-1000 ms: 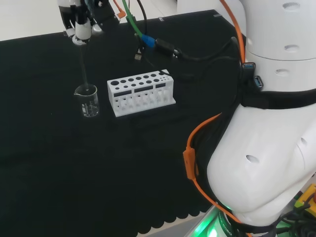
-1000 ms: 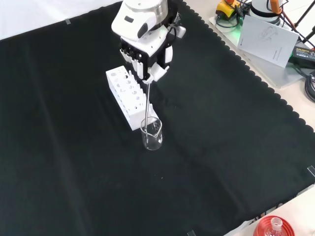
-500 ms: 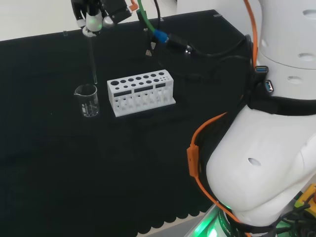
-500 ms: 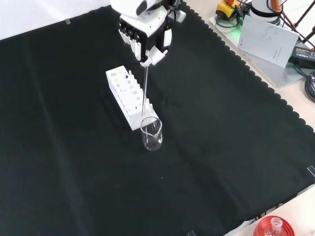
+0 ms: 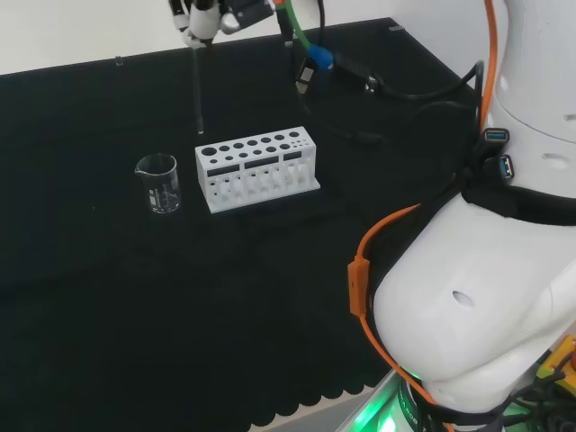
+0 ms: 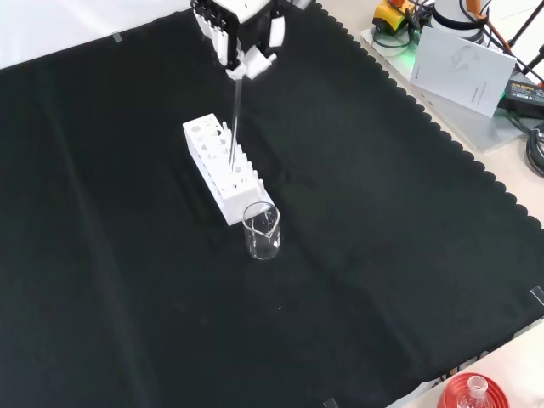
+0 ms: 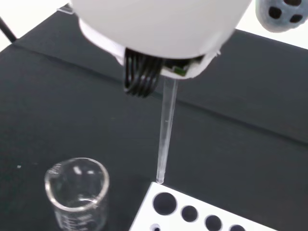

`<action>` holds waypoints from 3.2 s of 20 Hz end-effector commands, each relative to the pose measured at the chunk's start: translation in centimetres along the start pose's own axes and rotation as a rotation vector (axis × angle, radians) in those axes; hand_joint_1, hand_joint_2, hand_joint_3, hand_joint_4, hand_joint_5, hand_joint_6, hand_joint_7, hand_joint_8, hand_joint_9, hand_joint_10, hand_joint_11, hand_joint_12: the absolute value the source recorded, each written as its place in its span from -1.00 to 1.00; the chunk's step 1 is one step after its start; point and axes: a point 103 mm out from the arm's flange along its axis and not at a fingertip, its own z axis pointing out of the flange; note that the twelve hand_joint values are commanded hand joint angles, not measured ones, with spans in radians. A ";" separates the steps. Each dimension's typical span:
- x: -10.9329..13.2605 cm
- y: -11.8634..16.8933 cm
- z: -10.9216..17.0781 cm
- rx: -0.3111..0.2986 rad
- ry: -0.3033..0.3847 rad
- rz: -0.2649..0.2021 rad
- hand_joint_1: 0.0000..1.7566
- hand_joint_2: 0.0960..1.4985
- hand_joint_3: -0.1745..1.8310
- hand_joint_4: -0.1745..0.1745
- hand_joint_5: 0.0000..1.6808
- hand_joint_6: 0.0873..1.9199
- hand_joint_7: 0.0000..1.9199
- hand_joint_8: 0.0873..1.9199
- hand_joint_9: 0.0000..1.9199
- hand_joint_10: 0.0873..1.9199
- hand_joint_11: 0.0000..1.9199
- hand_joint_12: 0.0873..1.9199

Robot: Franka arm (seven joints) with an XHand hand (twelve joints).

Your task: Put the glass rod back on the white test tube rack.

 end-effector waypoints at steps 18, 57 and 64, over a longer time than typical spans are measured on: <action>-10.2 -2.8 1.4 -0.005 0.036 0.158 0.53 -0.49 0.11 -1.00 0.55 -0.43 0.65 -0.68 0.91 -1.00 0.77 -0.70; -15.3 -3.5 4.8 0.051 0.056 0.216 0.53 -0.49 0.11 -1.00 0.55 -0.43 0.65 -0.68 0.91 -1.00 0.77 -0.71; -14.6 -2.7 3.9 0.042 0.042 0.206 0.53 -0.49 0.11 -1.00 0.55 -0.43 0.65 -0.68 0.91 -1.00 0.77 -0.71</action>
